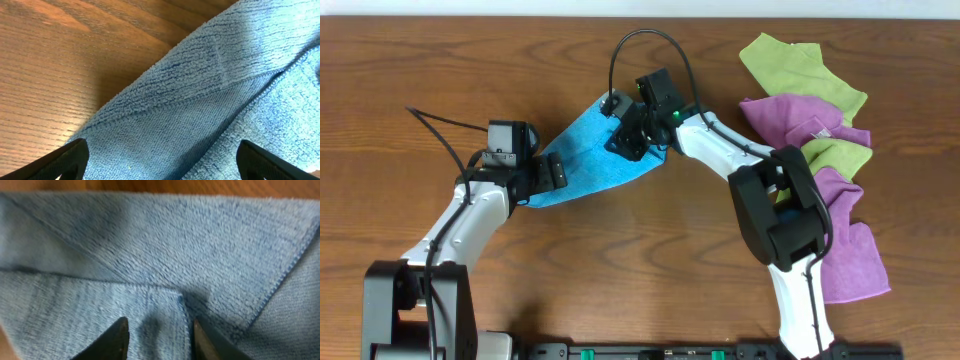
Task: Fold the cloth
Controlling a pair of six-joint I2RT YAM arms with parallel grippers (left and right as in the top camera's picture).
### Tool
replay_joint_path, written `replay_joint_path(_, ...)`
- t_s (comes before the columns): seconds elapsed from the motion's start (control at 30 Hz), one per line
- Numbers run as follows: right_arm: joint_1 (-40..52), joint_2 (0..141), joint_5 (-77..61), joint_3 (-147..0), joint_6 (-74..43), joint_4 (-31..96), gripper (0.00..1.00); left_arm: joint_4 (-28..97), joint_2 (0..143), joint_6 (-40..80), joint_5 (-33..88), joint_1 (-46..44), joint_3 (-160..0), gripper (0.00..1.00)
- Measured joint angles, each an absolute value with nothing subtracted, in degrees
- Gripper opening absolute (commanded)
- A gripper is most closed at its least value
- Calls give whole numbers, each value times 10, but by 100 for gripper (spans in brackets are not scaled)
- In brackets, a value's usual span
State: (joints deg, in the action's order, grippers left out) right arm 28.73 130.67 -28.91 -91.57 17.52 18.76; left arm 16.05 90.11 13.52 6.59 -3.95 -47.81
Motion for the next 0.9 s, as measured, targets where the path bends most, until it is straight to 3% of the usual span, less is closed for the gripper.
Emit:
replay_joint_path(0.1,287,1313,-286,-916,173,191,1,161,901,135,68,-39,-478,95)
replay_joint_path(0.3,287,1314,-292,-942,164,258,1,161,901,135,70,-39,-478,95)
replay_joint_path(0.63,287,1315,-302,-1153,156,524,1,161,901,136,71,-39,-478,95)
replay_joint_path(0.87,288,1315,-304,-1210,152,678,1,162,901,148,71,-39,-478,95)
replay_joint_path(0.9,289,1315,-305,-1211,149,701,8,163,901,149,71,-39,-478,95)
